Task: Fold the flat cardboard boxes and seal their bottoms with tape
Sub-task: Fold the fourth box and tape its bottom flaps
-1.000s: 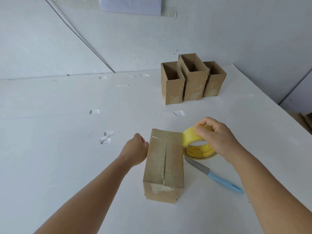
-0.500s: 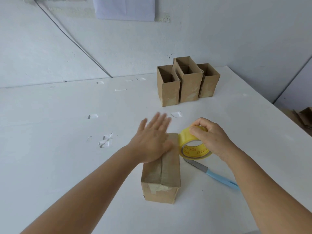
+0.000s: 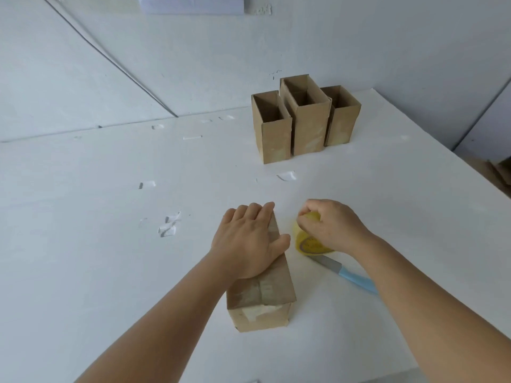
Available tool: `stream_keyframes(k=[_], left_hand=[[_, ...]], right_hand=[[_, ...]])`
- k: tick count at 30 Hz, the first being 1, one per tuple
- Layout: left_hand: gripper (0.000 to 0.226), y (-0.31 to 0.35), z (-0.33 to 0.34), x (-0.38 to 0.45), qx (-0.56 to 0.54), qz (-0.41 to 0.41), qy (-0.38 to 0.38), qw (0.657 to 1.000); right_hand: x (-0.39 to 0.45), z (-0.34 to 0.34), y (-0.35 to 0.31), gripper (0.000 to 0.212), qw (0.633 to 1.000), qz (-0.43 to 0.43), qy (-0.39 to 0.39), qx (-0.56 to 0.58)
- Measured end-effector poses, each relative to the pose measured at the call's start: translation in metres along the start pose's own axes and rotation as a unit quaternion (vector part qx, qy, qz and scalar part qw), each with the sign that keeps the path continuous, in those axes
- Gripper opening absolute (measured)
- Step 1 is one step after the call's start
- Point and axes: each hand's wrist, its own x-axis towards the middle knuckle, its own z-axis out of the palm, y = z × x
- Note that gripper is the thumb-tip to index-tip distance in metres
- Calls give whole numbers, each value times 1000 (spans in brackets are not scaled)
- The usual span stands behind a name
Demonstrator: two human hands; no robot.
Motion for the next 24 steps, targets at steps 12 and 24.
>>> stream_keyframes(k=[12,24], left_hand=[[42,21,-45,56,-75,-8,-194,978],[15,12,-26,84,-238,-35,-248,938]], right_hand=[[14,-7,-7,25,983,-153,16,-103],[5,-23,-4,15,989,-132,38,-62]])
